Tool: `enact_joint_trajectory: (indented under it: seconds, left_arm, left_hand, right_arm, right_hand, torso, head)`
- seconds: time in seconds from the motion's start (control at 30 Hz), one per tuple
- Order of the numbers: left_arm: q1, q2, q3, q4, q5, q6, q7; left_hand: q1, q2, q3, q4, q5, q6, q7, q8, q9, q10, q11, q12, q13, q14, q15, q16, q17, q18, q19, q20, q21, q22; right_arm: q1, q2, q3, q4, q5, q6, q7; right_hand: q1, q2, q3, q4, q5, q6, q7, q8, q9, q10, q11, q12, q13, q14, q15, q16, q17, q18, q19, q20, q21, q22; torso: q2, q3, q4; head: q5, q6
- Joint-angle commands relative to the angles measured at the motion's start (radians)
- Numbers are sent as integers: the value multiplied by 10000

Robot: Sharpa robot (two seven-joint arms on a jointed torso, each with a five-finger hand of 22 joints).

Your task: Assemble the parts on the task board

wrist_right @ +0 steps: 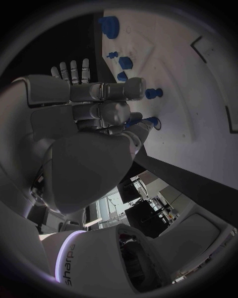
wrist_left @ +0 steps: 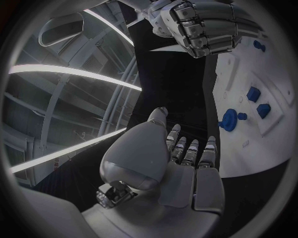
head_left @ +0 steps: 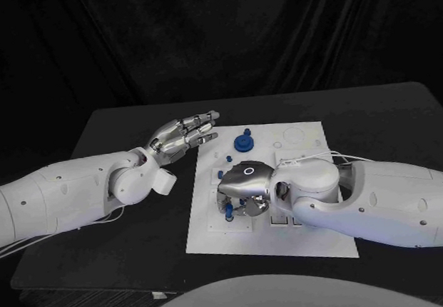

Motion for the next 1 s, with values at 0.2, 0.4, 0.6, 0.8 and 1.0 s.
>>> enact_joint_trajectory:
  seconds: [0.2, 0.4, 0.6, 0.8, 1.0]
  left_arm:
    - [-23, 0, 9, 32, 27, 151, 48]
    - [-28, 7, 9, 22, 27, 171, 20]
    - [-45, 22, 9, 5, 27, 190, 10]
    - [-59, 15, 9, -7, 27, 192, -4]
    - [-70, 19, 9, -26, 27, 205, -19]
  left_hand:
    - [17, 110, 52, -44, 46, 9, 54, 53, 7, 65, -15, 56, 11, 23, 15, 56, 11, 191, -26, 58, 16, -19]
    - [23, 126, 72, -58, 54, -10, 60, 49, 4, 59, -9, 54, 9, 18, 20, 54, 10, 190, -32, 59, 12, -27]
    - [27, 134, 84, -67, 60, -19, 65, 47, 3, 55, -4, 52, 8, 16, 23, 53, 9, 189, -34, 60, 11, -30]
    - [32, 140, 94, -76, 63, -20, 68, 48, 3, 54, -1, 52, 8, 15, 26, 53, 9, 189, -35, 61, 11, -31]
    - [32, 140, 94, -76, 63, -20, 68, 48, 3, 54, -1, 52, 8, 15, 26, 53, 9, 189, -35, 61, 11, -31]
  right_arm:
    - [-96, -42, 2, 62, -90, 202, -202]
    - [-129, -36, 2, 54, -90, 237, -223]
    - [-176, 9, 2, 15, -90, 233, -226]
    - [-227, 40, 2, -6, -90, 219, -227]
    - [-247, 55, 2, -27, -90, 317, -281]
  right_hand:
    - [-24, 26, 107, -20, 97, 130, -3, -27, 27, 454, -339, -20, 28, 55, -4, 40, 4, -109, 65, -14, 62, 842]
    - [-24, 26, 107, -20, 97, 130, -3, -27, 27, 454, -339, -20, 28, 55, -4, 40, 4, -109, 65, -14, 62, 842]
    - [-26, 12, 125, -40, 118, 156, -7, -30, 30, 478, -343, -28, 31, 33, -9, -3, -52, -98, 46, -17, 6, 829]
    - [-31, 0, 138, -58, 133, 178, -10, -34, 34, 510, -350, -27, 37, 14, -12, -17, -64, -92, 28, -19, -19, 822]
    - [-46, -44, 166, -102, 169, 147, 2, -88, 22, 524, -341, -48, 43, -66, -9, -122, -180, -61, -58, -20, -233, 778]
  torso:
    - [-3, 0, 7]
    - [-4, -8, 9]
    - [4, -9, 9]
    - [3, -6, -7]
    - [3, -1, 5]
  head:
    - [-25, -2]
    - [-36, -2]
    - [-34, -2]
    - [3, -2]
    - [1, -2]
